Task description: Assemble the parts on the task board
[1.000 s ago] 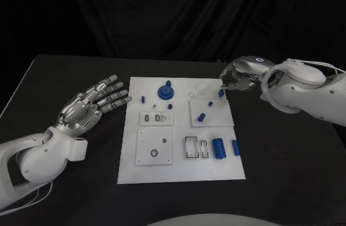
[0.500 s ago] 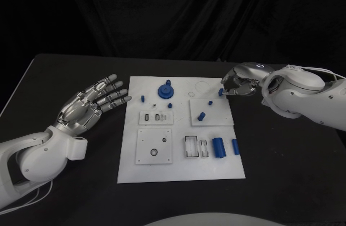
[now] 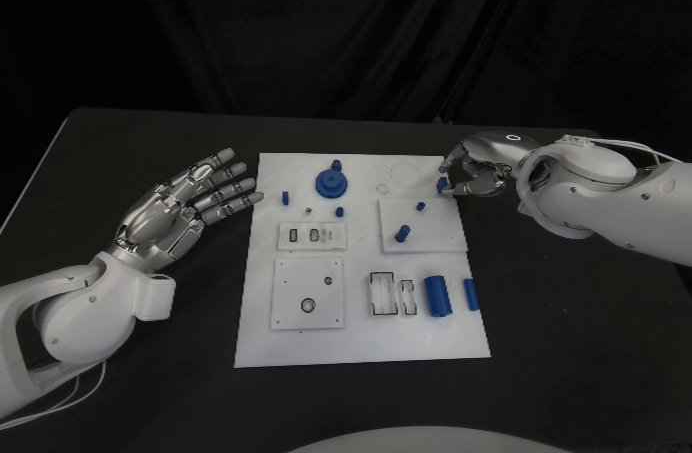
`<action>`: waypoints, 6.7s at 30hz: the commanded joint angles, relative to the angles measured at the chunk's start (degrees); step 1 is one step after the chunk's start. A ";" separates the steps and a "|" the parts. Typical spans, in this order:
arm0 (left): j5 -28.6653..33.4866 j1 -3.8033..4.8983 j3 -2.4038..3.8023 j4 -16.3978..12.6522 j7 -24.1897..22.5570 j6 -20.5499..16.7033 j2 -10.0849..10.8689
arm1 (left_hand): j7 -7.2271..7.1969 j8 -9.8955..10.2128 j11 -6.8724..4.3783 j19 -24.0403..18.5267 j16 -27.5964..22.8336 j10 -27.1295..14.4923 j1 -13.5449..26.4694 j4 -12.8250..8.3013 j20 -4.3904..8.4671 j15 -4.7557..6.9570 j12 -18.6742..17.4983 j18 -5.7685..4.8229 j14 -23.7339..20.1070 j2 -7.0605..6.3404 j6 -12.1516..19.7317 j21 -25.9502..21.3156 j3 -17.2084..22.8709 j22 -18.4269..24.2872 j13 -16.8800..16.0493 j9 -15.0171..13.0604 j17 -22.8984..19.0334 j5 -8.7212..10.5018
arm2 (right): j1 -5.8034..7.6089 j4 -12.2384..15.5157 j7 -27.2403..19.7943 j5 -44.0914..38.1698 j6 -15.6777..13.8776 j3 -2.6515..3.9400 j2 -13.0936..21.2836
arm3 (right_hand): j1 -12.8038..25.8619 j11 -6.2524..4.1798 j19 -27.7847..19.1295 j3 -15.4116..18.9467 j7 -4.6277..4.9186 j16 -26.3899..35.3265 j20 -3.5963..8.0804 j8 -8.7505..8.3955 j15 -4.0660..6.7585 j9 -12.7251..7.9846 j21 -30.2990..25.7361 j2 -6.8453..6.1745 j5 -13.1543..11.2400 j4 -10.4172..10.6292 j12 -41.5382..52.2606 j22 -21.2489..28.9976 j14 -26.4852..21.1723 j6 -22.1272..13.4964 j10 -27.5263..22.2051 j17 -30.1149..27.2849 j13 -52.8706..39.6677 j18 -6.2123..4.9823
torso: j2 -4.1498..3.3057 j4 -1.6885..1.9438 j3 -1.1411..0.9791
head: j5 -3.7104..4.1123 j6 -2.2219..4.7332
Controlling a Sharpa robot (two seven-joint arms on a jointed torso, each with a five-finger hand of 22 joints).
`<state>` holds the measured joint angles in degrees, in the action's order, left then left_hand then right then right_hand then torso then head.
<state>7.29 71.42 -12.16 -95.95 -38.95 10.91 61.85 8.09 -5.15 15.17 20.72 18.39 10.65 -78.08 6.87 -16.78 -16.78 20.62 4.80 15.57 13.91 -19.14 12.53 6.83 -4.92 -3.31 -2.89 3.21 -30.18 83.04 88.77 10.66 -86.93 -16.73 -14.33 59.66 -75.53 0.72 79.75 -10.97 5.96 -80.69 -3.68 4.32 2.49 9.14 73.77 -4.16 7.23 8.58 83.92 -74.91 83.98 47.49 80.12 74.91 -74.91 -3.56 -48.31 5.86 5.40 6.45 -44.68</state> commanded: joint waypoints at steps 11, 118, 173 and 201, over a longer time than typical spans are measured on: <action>0.20 -0.14 0.03 0.10 -4.30 1.06 -0.09 | 0.43 0.15 0.26 -0.27 0.17 -0.05 0.76 0.05 0.10 0.02 0.36 -0.89 0.08 -0.03 -0.01 -0.21 0.37 0.09 -0.08 -0.05 0.09 -0.10 | -0.99 -1.57 0.02 -0.06 -0.60 0.02 -1.28 | -3.17 0.05 -0.56 -0.31 0.09 1.06 0.03 0.64 0.23 0.12 -1.15 0.07 3.03 -1.03 -0.44 -2.82 1.26 1.56 -0.31 4.53 -4.58 -1.21 | 0.02 0.03 0.02 | 0.02 -0.10; 0.22 -0.42 0.04 1.68 -2.90 2.09 -1.02 | 0.46 0.21 0.26 -0.27 0.20 -0.12 1.28 -0.11 0.10 0.01 0.42 -0.89 -0.14 -0.12 0.11 -0.18 1.06 0.11 -0.07 -0.03 0.05 -0.06 | -3.89 5.78 3.88 -8.36 1.97 0.23 -18.92 | 0.34 0.96 -0.90 1.13 1.12 2.08 -0.58 1.94 -0.50 5.47 -5.68 -0.94 -1.60 -1.48 -1.92 -2.76 1.01 -3.24 -2.60 3.71 -2.59 -1.85 | 0.01 0.00 0.05 | -0.66 -1.51; -40.48 15.02 0.06 13.14 47.06 0.77 -14.88 | 4.21 -21.22 -5.16 13.24 54.73 24.27 1.33 9.58 3.41 9.47 28.97 5.13 25.45 -7.84 -17.49 42.09 4.60 -24.32 -13.57 -10.58 20.74 12.44 | -9.41 -0.51 -37.12 46.01 -23.16 0.11 -2.32 | -0.74 3.41 -8.19 -2.90 2.39 16.80 -2.61 2.95 -2.73 0.52 -24.16 4.74 7.44 8.22 -29.12 3.17 -7.76 5.69 -35.16 -10.03 30.63 -4.50 | 11.56 -2.18 -5.84 | -7.01 0.55; -54.58 15.26 0.08 19.47 70.07 6.05 -26.36 | -2.03 -32.63 -12.78 51.86 71.61 79.35 12.02 9.65 10.66 17.18 69.38 -0.05 74.43 -6.15 -22.38 70.10 -2.32 -64.34 -86.69 -30.30 86.79 19.67 | -12.89 -2.06 -42.07 56.40 -23.61 0.10 -2.43 | 2.29 3.03 -6.36 -3.59 2.02 15.24 -2.35 3.13 -2.37 0.39 -23.07 5.26 10.81 8.06 -27.59 2.08 -6.58 6.53 -33.44 -9.46 32.57 -4.25 | 14.74 -5.34 -7.95 | -8.57 -5.32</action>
<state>-45.95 86.73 -12.14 -76.80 26.07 13.02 35.89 6.43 -37.78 2.84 72.33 89.85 83.96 -66.30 16.52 -6.14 0.12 89.85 5.68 84.04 7.75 -41.66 82.44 4.75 -69.28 -74.94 -33.05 74.95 -10.65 70.32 86.83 -30.53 -31.53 -39.14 -14.28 57.23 -72.85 3.68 73.11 -14.25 8.00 -65.08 -6.04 7.27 0.09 9.58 50.59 1.18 17.75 16.59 55.98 -72.75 77.07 53.64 46.27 65.39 -42.42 -7.60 -33.49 0.79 -2.45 -1.93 -50.00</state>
